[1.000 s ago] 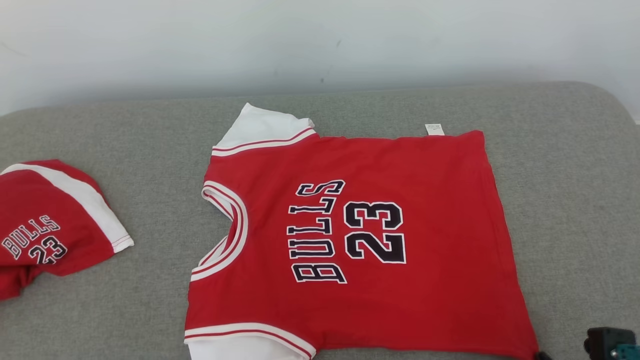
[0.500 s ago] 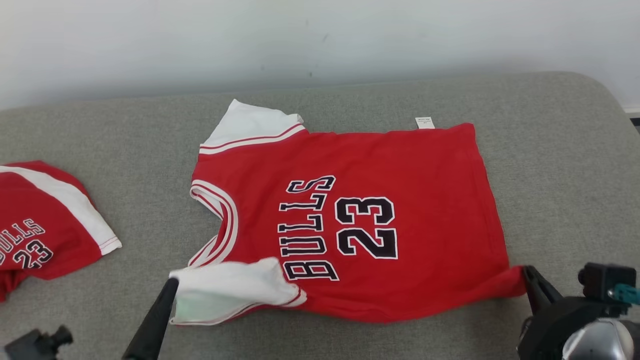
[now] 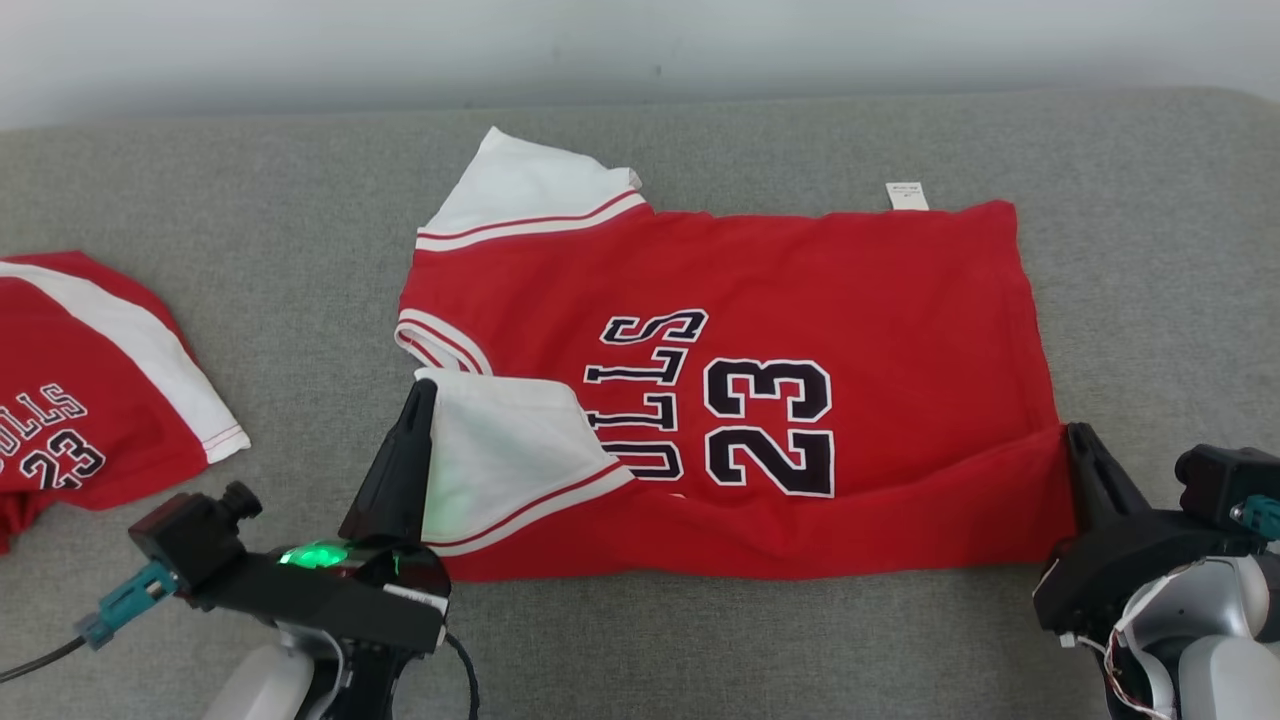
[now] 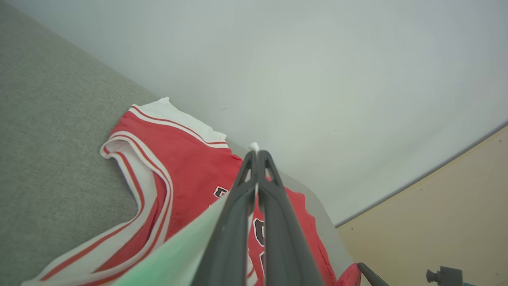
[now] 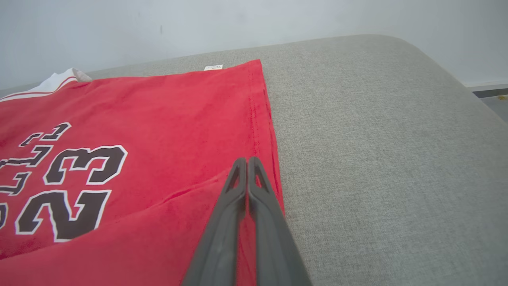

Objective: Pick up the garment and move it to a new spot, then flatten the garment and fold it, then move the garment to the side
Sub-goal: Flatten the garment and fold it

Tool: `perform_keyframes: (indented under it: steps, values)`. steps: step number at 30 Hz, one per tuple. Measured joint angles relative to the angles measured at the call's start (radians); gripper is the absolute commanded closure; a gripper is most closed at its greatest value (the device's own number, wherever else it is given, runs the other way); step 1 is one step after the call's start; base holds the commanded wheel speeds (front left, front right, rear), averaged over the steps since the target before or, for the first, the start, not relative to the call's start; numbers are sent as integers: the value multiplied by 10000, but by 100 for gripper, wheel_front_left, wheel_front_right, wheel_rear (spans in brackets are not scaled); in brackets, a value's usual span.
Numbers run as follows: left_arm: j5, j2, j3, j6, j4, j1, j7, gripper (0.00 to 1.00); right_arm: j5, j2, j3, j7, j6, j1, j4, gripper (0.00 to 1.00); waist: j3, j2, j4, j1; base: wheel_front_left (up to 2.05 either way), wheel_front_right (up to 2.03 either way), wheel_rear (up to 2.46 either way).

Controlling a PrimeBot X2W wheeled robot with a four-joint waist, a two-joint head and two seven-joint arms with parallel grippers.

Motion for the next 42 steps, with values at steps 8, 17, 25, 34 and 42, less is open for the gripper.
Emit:
perform_keyframes:
  steps: [8, 17, 25, 34, 42]
  values:
    - [1191, -800, 617, 0, 343, -526, -27, 100, -497, 56, -504, -207, 0, -373, 803, 100, 380, 0, 193, 1, 0, 0, 0]
    - [1684, -884, 516, 0, 587, -992, -27, 100, -637, 184, -663, -560, 0, -598, 917, 100, 538, 0, 208, 0, 0, 0, 0]
    - [2265, -1099, 779, 0, 617, -1130, -27, 100, -704, 221, -861, -754, 0, -694, 1060, 100, 618, 0, 177, -1, 0, 0, 0]
    - [2813, -1106, 600, 0, 1302, -1647, -27, 100, -798, 278, -970, -934, 0, -942, 1440, 100, 706, 0, 135, -1, 0, 0, 0]
    - [4658, -1193, 1032, -2, 2391, -2035, -27, 0, -1007, 297, -1133, -1181, 0, -1076, 1720, 0, 611, -1, 125, -1, 0, 0, 0]
